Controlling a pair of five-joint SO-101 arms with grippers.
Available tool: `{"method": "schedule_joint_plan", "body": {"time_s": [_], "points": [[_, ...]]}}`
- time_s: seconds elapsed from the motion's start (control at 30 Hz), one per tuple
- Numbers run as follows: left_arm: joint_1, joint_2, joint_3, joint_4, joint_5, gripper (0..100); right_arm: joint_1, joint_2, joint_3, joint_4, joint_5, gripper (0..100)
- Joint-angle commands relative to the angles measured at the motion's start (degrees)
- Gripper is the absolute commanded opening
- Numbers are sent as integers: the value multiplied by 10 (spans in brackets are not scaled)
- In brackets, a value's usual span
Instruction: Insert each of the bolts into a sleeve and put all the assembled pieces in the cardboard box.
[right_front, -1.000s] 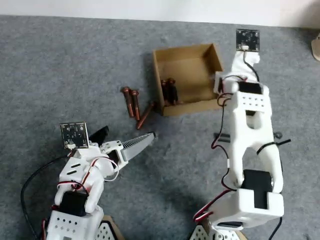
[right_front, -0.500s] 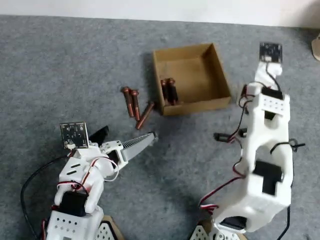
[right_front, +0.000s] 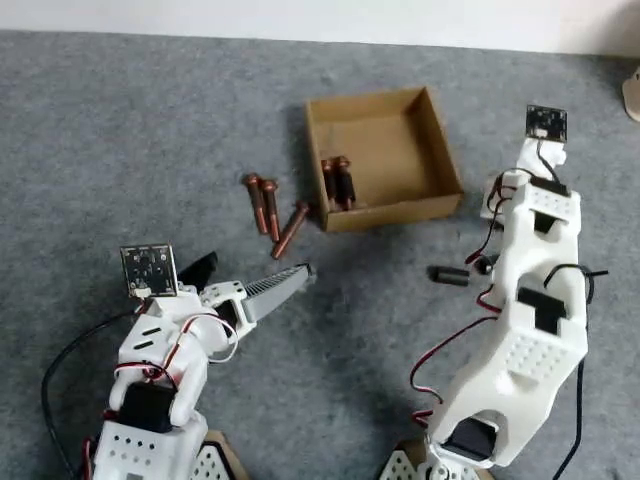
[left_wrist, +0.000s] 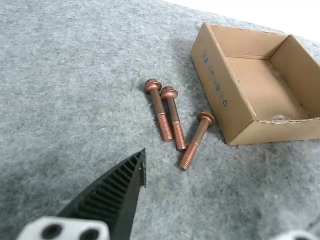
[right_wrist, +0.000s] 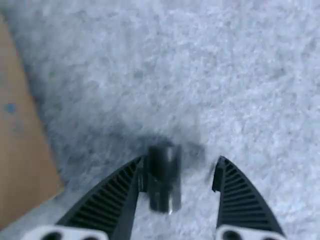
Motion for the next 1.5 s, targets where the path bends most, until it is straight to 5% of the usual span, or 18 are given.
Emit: {"method": "schedule_joint_plan", "body": {"time_s": [0.0,0.73,0.9,1.1,1.47], "points": [[-6,-10,11,3,-3,524,8,20,-66,0,8,195],[-5,-10,11,3,-3,524,-2,53,-102,88,4,193],[-5,-10,11,3,-3,524,0,53,-102,86,4,5],[-7,-10,11,0,-1,524,2,51,-102,116,4,5],[-6,-10,-2,4,0,524,-3,-155,-58,231,-18,5]]}}
